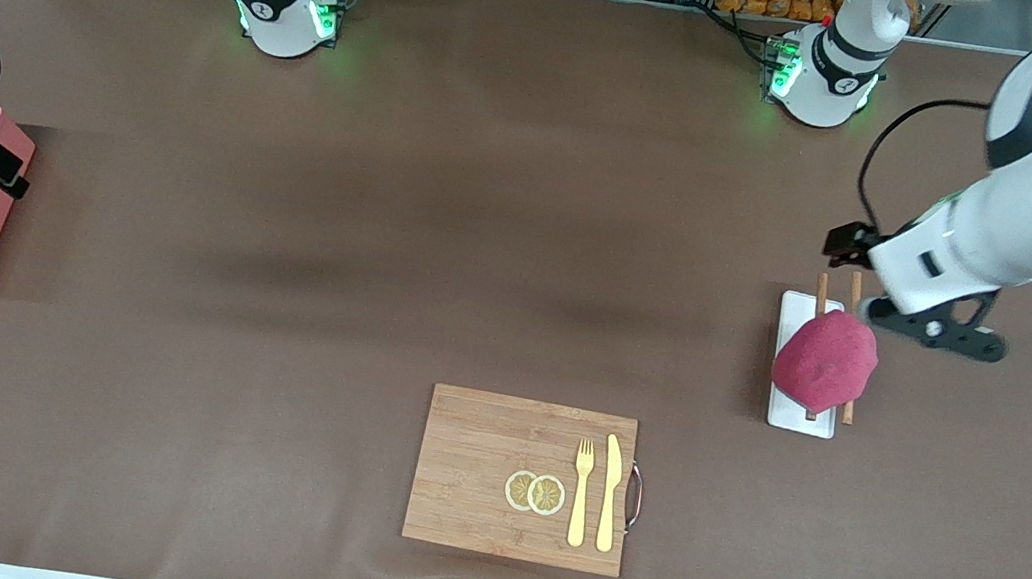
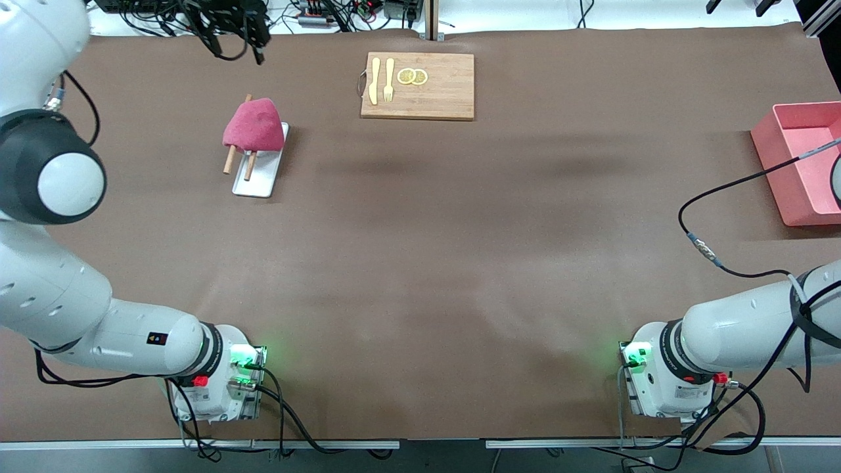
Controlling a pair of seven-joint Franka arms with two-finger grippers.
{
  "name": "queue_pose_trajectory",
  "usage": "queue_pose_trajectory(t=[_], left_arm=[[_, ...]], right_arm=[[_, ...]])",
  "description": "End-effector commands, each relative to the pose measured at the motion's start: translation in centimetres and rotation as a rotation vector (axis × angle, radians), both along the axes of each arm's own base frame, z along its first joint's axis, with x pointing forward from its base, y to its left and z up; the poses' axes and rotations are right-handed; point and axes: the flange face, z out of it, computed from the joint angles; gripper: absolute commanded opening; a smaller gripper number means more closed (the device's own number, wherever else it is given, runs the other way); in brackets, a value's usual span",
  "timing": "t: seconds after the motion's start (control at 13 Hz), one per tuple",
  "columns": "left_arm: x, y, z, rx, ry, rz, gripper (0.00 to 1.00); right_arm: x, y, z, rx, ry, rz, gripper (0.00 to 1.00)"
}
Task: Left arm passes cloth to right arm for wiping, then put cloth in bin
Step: 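Lower the left gripper toward the pink cloth on the white tray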
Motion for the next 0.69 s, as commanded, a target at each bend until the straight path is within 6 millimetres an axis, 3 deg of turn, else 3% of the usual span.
queue_pose_trajectory(t=[0.0,0.62], left_arm=[[1.9,-1.2,-2.7,-0.025,-0.013,-0.056,1.00],[6.6,-2.2,-13.8,-0.146,-0.001,-0.487,1.00]], right_arm=[[-0.2,0.2,0.2,0.015,0.002,-0.016,1.00],[-0.2,0.0,0.2,0.015,0.003,-0.019,1.00]])
